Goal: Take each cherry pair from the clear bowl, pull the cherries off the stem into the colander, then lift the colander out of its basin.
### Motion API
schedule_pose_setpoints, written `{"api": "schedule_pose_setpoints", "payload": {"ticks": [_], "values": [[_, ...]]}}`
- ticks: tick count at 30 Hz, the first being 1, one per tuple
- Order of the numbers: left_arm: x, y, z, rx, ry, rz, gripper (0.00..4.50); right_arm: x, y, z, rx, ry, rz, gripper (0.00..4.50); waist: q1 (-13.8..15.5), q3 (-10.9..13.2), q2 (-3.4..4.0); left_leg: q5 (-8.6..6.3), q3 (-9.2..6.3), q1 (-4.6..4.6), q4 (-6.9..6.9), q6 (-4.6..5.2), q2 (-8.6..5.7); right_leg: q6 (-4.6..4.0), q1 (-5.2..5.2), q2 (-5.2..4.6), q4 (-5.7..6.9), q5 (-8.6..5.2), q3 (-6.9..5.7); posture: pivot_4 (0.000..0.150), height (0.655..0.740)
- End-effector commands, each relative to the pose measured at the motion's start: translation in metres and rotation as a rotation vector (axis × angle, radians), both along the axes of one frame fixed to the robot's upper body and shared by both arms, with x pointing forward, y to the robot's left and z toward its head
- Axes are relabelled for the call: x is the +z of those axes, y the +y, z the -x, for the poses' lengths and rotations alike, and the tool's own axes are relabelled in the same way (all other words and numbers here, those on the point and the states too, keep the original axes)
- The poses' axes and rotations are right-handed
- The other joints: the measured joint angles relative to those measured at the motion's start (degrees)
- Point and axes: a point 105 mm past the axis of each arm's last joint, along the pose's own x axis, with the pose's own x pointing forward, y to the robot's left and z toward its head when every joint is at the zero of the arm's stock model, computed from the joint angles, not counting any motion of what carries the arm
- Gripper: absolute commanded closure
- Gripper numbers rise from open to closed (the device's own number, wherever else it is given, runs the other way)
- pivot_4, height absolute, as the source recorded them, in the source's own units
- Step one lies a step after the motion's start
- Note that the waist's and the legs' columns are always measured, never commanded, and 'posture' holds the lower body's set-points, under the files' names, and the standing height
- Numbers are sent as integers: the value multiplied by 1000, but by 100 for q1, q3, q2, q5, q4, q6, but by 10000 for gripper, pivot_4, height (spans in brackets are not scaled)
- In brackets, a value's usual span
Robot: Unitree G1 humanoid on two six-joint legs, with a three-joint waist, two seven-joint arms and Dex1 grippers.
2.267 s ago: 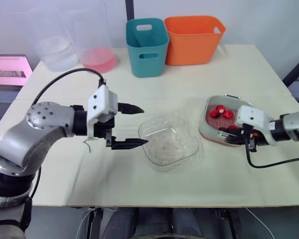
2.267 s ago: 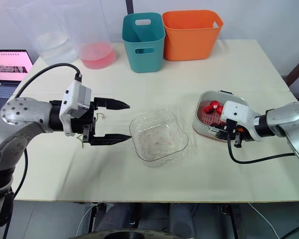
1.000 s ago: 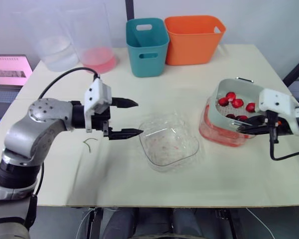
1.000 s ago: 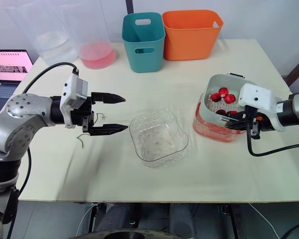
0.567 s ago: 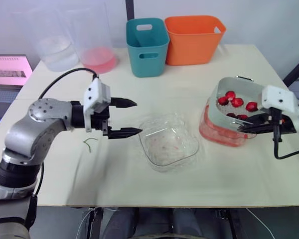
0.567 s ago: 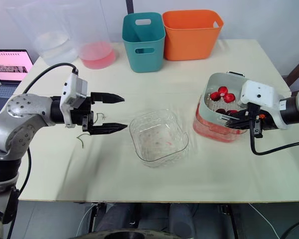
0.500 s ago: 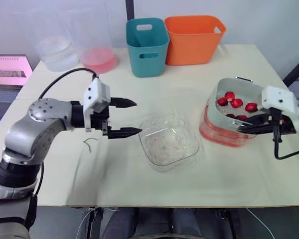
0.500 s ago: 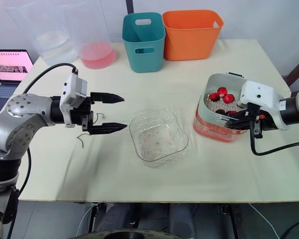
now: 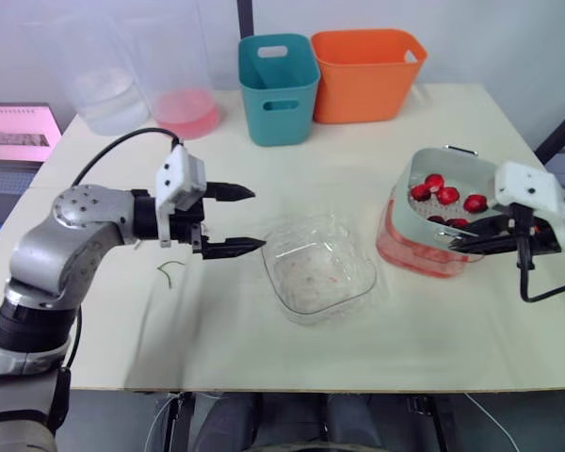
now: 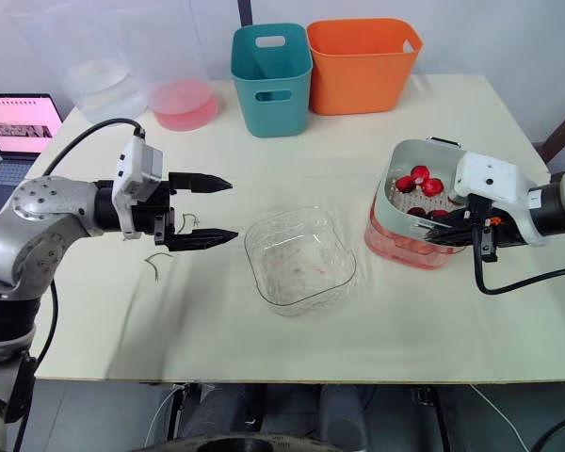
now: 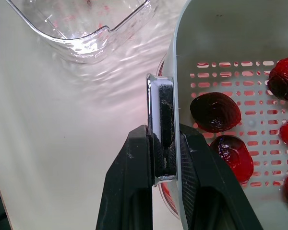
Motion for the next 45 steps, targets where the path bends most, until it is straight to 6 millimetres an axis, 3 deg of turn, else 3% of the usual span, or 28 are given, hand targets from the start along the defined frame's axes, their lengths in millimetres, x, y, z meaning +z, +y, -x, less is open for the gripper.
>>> {"api": "schedule_pose_setpoints", "payload": {"ticks": [1,14,20,23,27,34,37,45], "values": [[13,2,-1,3,-80,2,0,13,4,0,22,-52,6,42728,1,0,0,0,0,0,0,0,0,0,0,0,0,0,0,1500,7400],[24,-2,-8,28,-103,53,0,4,4,-4,19,-41,-21,42728,3,0,0,4,0,-1,1,-7,0,0,0,0,1,0,0,1500,7400],[24,11,-20,108,-112,46,0,27,5,-17,27,-125,-52,42728,-33,0,1,14,3,0,-1,-24,0,0,-5,0,5,0,1,1500,7400],[29,28,-30,186,-126,63,0,49,19,-32,82,-194,-117,42728,-61,0,0,15,5,0,-2,-26,2,0,-7,2,6,0,3,1500,7400],[32,44,-37,246,-137,59,0,59,52,-62,193,-238,-148,42728,-78,1,-1,17,4,0,-5,-29,3,0,-11,4,6,0,3,1500,7400],[29,50,-37,274,-132,56,0,32,110,-118,305,-210,-130,42728,-155,1,-3,22,-11,-13,-7,-38,-2,0,-24,1,12,1,-2,1500,7400],[21,47,-30,264,-111,44,0,16,122,-127,336,-162,-105,42728,-181,1,-3,23,-11,-15,-8,-39,-4,0,-28,-1,11,1,-1,1500,7400],[10,43,-15,271,-71,42,0,-18,130,-131,393,-39,-13,42728,-187,0,-2,27,-15,-12,-7,-46,-3,-1,-32,2,21,2,0,1500,7400]]}}
